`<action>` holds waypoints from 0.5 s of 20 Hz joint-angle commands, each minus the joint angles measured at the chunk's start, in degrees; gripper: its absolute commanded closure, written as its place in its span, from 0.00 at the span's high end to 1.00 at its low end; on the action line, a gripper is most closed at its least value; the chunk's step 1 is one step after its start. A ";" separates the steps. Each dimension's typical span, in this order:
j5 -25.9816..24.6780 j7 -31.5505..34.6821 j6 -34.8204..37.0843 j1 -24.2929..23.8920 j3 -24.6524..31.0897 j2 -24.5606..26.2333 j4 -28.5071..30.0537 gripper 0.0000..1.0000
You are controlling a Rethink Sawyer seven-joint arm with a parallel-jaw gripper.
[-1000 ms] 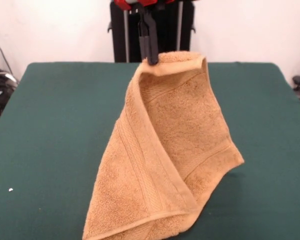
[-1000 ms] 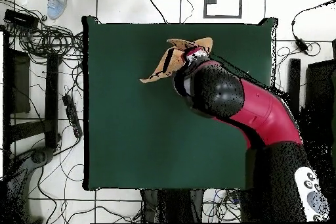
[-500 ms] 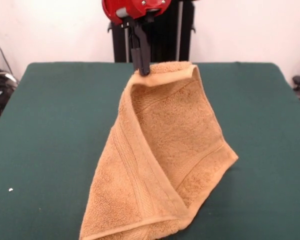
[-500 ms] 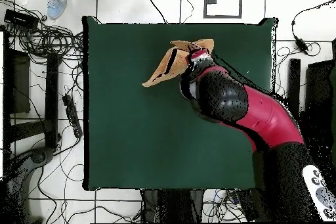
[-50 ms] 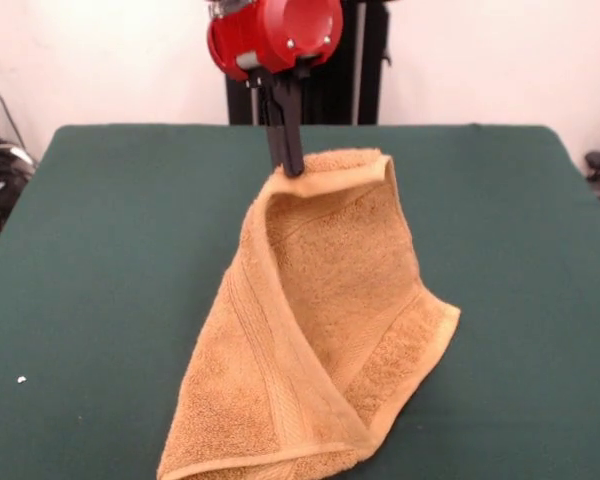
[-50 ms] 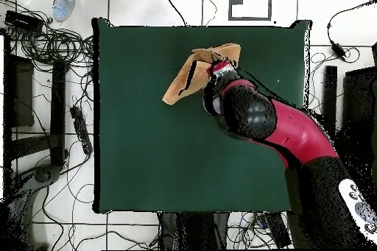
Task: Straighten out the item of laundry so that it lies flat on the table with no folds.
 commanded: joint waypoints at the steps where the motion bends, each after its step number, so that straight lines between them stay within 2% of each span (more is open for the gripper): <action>1: -3.25 -1.83 -2.34 -1.40 9.39 4.73 7.46 0.00; 10: -6.84 -2.56 -2.50 -5.29 12.07 6.74 7.87 0.00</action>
